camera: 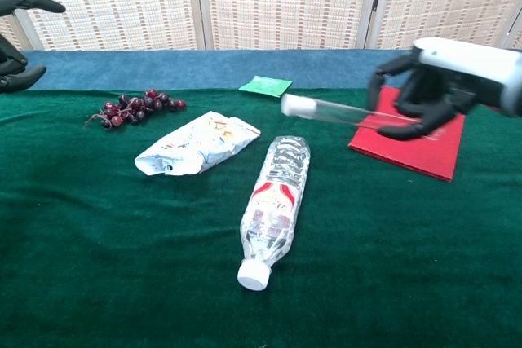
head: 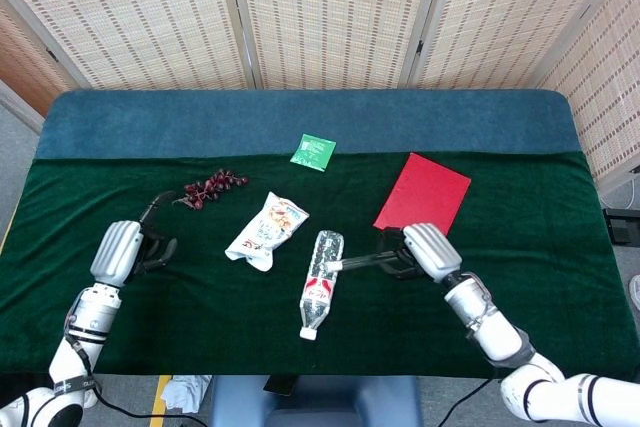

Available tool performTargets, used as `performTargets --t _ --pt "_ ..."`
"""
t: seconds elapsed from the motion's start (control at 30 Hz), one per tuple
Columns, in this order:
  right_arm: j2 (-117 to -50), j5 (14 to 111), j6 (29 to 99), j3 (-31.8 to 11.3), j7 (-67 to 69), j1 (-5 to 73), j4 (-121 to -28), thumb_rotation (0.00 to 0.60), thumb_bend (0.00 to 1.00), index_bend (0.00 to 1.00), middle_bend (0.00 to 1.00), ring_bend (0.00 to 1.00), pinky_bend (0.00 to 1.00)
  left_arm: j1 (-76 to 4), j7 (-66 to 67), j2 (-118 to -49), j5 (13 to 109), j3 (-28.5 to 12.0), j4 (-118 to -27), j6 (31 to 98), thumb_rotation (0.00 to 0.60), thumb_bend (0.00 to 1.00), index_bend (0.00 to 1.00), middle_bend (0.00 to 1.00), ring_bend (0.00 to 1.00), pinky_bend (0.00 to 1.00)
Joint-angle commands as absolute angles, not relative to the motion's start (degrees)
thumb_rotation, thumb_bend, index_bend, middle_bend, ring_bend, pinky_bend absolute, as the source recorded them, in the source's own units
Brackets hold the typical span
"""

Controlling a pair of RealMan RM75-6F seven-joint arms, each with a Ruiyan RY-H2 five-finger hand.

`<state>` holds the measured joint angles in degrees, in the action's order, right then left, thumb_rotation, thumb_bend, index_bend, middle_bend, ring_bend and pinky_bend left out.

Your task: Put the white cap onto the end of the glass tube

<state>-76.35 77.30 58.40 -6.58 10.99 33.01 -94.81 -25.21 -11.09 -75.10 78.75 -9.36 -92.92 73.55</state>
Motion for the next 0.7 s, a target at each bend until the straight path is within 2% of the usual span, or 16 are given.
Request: performTargets --t 0.03,0.27,0.7 --pt "-74.63 78.69 59.39 -4.75 10.66 31.35 -92.79 0.6 0.75 0.77 0.97 1.0 1.0 -24.91 -11.17 -75.47 77.92 -9.63 -91.91 73.37 0.6 0.51 0.13 0.98 0.78 0.8" --pt "-75.17 78.42 59.9 -3.04 10.04 29.2 -87.18 0.6 0.75 0.77 0.97 1.0 1.0 -24.99 -11.61 -76.17 77.15 -9.83 -90.9 72.29 0.6 0.51 0.13 0.98 0.78 0.8" --pt "-84.84 80.29 57.94 -1.83 11.65 29.28 -75.04 0.6 0.75 0.76 0.97 1.0 1.0 -25.07 -10.37 -76.56 76.89 -10.06 -91.36 71.67 0.6 0.51 0.13 0.97 0.78 0.8"
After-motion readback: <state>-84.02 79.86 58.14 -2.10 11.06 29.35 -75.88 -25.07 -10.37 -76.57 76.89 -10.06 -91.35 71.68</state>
